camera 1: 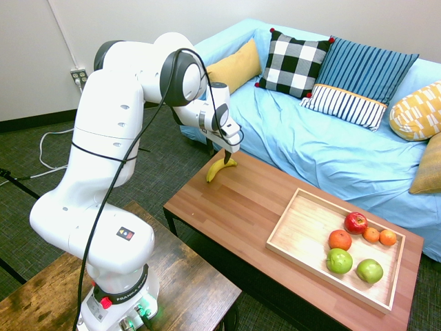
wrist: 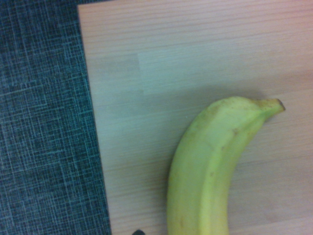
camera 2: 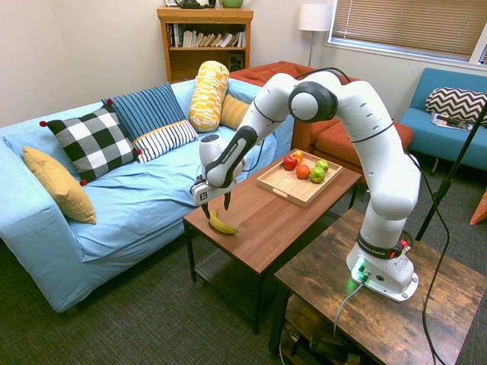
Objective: Put banana in the tray
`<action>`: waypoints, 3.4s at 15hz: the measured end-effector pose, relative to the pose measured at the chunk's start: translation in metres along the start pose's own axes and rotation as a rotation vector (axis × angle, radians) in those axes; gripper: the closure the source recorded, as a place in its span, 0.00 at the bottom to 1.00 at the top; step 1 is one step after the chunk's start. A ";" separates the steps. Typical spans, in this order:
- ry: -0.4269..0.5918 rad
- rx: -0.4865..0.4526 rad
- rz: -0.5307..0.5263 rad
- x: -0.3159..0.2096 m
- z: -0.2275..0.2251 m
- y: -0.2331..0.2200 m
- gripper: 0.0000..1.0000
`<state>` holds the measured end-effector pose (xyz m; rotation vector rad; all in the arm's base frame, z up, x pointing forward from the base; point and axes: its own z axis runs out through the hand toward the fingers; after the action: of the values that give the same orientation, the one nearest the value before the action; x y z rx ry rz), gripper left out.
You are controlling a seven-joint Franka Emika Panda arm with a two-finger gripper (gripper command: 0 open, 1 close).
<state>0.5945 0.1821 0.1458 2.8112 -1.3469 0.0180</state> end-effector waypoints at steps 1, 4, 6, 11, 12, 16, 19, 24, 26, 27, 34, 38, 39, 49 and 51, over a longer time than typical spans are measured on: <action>-0.003 -0.006 0.006 0.001 0.008 -0.002 0.00; -0.012 -0.025 0.017 0.004 0.030 -0.002 0.00; -0.020 -0.030 0.026 0.006 0.042 -0.005 1.00; -0.028 -0.035 0.034 0.008 0.053 -0.006 1.00; -0.029 -0.036 0.033 0.008 0.053 -0.006 1.00; -0.031 -0.038 0.028 0.007 0.054 -0.006 1.00; -0.032 -0.039 0.021 0.003 0.055 -0.008 1.00; -0.032 -0.038 0.006 0.000 0.054 -0.009 1.00; -0.028 -0.029 -0.005 0.002 0.045 -0.009 1.00; -0.023 -0.019 -0.008 0.004 0.034 -0.009 1.00; 0.077 0.057 0.144 0.124 -0.100 0.090 1.00; 0.067 0.074 0.253 0.209 -0.113 0.180 1.00; 0.059 0.078 0.271 0.225 -0.110 0.201 1.00; 0.007 0.035 0.395 0.322 -0.021 0.285 1.00; 0.004 0.024 0.407 0.335 0.003 0.281 1.00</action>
<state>0.5849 -0.2548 0.1544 2.4994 -1.8997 0.0465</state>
